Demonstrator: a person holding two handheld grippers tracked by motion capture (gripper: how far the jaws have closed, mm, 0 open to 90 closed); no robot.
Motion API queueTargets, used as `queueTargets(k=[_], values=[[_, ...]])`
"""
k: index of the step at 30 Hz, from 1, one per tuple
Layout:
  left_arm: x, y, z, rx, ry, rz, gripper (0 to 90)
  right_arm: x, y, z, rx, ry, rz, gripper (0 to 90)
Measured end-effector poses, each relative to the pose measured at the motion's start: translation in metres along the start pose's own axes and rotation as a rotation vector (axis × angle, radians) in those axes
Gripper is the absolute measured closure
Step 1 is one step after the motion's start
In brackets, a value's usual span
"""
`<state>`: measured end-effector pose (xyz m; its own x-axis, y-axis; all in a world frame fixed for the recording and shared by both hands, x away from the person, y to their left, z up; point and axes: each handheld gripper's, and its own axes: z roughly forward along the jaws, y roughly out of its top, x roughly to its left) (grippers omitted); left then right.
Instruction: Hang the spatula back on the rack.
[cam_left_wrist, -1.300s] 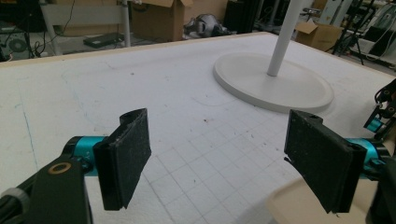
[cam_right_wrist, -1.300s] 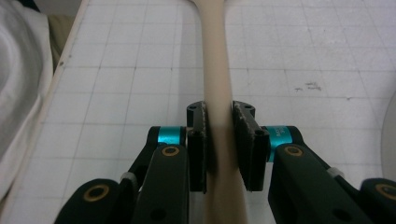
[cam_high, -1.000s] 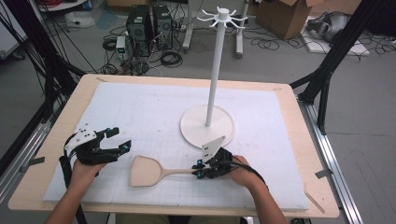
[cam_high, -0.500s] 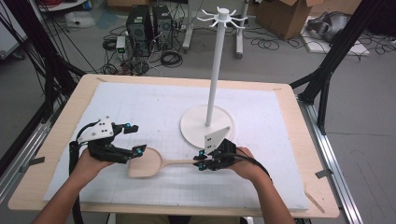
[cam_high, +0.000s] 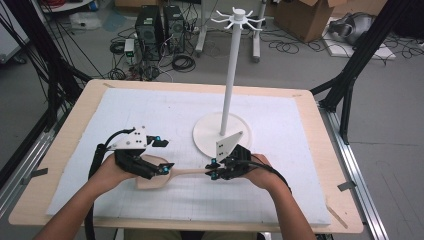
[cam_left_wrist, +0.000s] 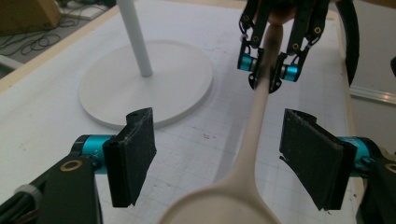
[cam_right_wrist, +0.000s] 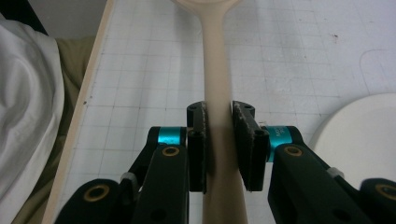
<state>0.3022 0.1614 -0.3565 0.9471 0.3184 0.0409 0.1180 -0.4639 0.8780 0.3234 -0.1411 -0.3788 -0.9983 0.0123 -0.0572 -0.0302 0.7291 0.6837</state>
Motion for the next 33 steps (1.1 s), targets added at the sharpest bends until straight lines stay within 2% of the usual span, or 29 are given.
queueTargets(k=[5,9,16,21,24,28,29,30,32,33], values=[[-0.003,0.004,0.014,0.089,-0.051,0.037,35.3,0.001,0.002,0.001,-0.003,0.006,0.003,76.1],[-0.005,0.007,0.028,0.170,-0.082,0.069,37.4,0.000,0.003,0.003,0.003,0.007,0.000,76.1],[-0.012,0.009,0.053,0.306,-0.108,0.118,42.9,-0.001,0.011,0.004,0.013,0.004,-0.013,76.1],[-0.013,0.007,0.061,0.348,-0.115,0.122,51.6,-0.001,0.015,0.005,0.019,0.005,-0.023,76.1],[-0.013,0.006,0.062,0.356,-0.115,0.128,59.5,-0.001,0.016,0.005,0.020,0.008,-0.024,76.1],[-0.016,0.006,0.062,0.353,-0.128,0.150,75.4,0.000,0.017,0.006,0.027,0.011,-0.033,76.1],[-0.017,0.006,0.063,0.364,-0.129,0.165,76.0,-0.001,0.018,0.007,0.029,0.018,-0.049,76.1],[-0.019,0.005,0.063,0.362,-0.126,0.177,76.8,0.000,0.018,0.007,0.040,0.019,-0.043,76.1],[-0.020,0.005,0.063,0.369,-0.137,0.179,77.5,0.001,0.019,0.008,0.045,0.018,-0.068,75.8],[-0.020,0.005,0.063,0.363,-0.130,0.178,77.6,0.002,0.020,0.008,0.053,0.016,-0.065,75.4]])
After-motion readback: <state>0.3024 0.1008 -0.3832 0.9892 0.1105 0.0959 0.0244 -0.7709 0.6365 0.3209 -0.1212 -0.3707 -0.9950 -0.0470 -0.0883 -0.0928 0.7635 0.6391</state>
